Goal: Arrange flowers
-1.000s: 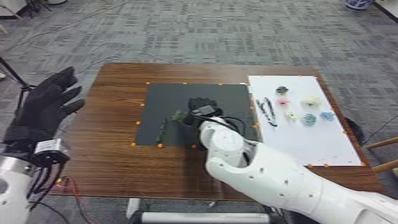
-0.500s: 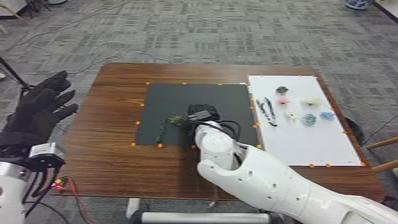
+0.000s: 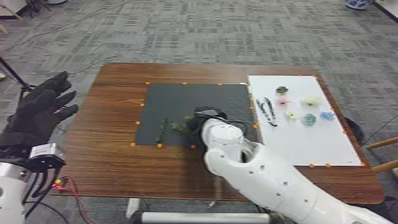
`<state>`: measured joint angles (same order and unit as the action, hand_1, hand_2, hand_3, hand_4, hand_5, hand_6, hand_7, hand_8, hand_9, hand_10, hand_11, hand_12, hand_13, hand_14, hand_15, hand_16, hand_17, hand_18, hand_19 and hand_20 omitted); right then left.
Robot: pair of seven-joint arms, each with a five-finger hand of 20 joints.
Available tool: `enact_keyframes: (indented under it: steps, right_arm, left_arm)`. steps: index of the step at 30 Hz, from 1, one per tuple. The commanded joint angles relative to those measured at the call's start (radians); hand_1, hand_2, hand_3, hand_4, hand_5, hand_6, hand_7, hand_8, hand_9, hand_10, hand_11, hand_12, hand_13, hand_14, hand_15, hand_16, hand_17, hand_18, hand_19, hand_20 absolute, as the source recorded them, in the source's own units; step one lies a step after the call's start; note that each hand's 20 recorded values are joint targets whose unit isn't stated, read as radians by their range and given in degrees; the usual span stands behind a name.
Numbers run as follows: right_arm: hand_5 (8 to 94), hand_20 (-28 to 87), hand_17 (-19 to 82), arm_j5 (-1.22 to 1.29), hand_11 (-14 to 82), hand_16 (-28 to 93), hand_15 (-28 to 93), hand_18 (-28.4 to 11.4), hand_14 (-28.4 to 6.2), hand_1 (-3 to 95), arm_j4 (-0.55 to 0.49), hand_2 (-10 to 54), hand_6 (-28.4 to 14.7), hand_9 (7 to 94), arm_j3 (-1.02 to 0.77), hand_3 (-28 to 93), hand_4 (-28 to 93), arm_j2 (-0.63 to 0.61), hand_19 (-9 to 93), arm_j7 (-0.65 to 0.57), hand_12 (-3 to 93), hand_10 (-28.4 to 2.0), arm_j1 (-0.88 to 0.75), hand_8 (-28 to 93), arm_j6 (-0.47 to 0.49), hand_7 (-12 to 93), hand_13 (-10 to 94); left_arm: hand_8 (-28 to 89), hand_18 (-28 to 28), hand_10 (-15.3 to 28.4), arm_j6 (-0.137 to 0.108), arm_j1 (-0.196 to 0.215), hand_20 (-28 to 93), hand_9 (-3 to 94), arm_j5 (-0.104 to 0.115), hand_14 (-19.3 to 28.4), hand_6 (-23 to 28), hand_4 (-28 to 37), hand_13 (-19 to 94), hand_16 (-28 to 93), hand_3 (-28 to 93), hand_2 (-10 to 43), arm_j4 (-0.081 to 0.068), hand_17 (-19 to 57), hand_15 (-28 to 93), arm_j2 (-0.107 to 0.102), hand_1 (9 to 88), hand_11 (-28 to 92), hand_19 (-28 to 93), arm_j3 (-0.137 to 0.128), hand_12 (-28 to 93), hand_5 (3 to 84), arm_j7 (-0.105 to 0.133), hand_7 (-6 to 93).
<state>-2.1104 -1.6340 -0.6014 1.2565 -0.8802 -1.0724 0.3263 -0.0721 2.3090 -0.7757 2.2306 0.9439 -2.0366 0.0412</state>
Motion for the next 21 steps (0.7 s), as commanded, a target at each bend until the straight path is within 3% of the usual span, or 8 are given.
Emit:
enact_keyframes:
  steps: [1, 4, 13, 15, 18, 21]
  right_arm:
    - [88.9, 62, 54, 0.060, 56.8, 47, 84, -23.5, -5.2, 12.6, -0.069, 5.3, 0.2, 91.2, -0.021, 79, -25, -0.043, 93, 0.091, 50.8, -6.8, -0.054, -6, -0.243, 30, 88]
    - [86.7, 62, 54, 0.058, 55.0, 47, 83, -23.5, -5.1, 10.5, -0.084, 6.7, -1.0, 90.8, -0.032, 78, -26, -0.054, 93, 0.102, 49.0, -7.4, -0.051, -6, -0.320, 26, 87]
    - [83.7, 61, 53, -0.001, 54.0, 47, 82, -23.3, -5.4, 11.2, -0.097, 6.4, -1.4, 90.3, -0.023, 79, -24, -0.092, 93, 0.068, 48.2, -7.8, -0.035, -7, -0.258, 22, 86]
    - [83.2, 61, 52, 0.051, 53.8, 47, 82, -23.5, -5.5, 12.0, -0.122, 6.5, -1.6, 89.6, -0.042, 79, -24, -0.121, 93, 0.179, 48.2, -8.1, -0.065, -7, -0.308, 22, 85]
    - [70.1, 55, 39, 0.118, 57.5, 47, 84, -23.0, -8.4, 22.6, -0.115, 7.1, -1.8, 77.4, -0.100, 86, -18, -0.162, 93, 0.498, 48.8, -11.5, -0.123, -9, -0.351, 23, 76]
    - [55.5, 53, 33, 0.096, 48.4, 44, 85, -21.8, -9.8, 34.9, -0.088, 1.0, -0.3, 67.8, -0.082, 91, -21, -0.207, 89, 0.654, 66.3, -11.4, -0.135, -11, -0.469, 24, 68]
  left_arm:
    - [-8, 19.2, 8.6, 0.001, 0.018, 10, 14.8, -0.003, 11.6, 1.1, -27.9, 5, -2, 69, -9.5, 0.011, -12.7, 33, 0.016, 25.8, 14, 38, -0.005, 21, 21.3, -0.010, 16.3]
    - [-8, 19.2, 8.6, 0.001, 0.014, 10, 14.9, -0.004, 11.7, 1.1, -27.9, 5, -2, 69, -9.5, 0.009, -12.7, 33, 0.015, 25.8, 14, 38, -0.001, 21, 21.3, -0.013, 16.3]
    - [-8, 19.2, 8.6, 0.000, 0.028, 10, 14.8, -0.005, 11.6, 1.1, -27.9, 5, -2, 69, -9.5, 0.018, -12.7, 33, 0.022, 25.9, 14, 38, -0.011, 21, 21.3, -0.008, 16.4]
    - [-8, 19.2, 8.6, -0.001, 0.026, 10, 14.8, -0.004, 11.6, 1.1, -27.9, 5, -2, 69, -9.5, 0.016, -12.7, 33, 0.022, 25.9, 14, 38, -0.009, 21, 21.3, -0.009, 16.4]
    - [-8, 19.2, 8.6, -0.003, 0.024, 10, 14.8, -0.004, 11.6, 1.2, -27.8, 5, -2, 69, -9.5, 0.015, -12.7, 33, 0.025, 25.9, 14, 38, -0.005, 21, 21.3, -0.005, 16.3]
    - [-8, 19.2, 8.6, -0.001, 0.023, 10, 14.9, -0.005, 11.7, 1.1, -27.9, 5, -2, 69, -9.5, 0.016, -12.7, 33, 0.024, 25.9, 14, 38, -0.004, 21, 21.3, -0.006, 16.4]
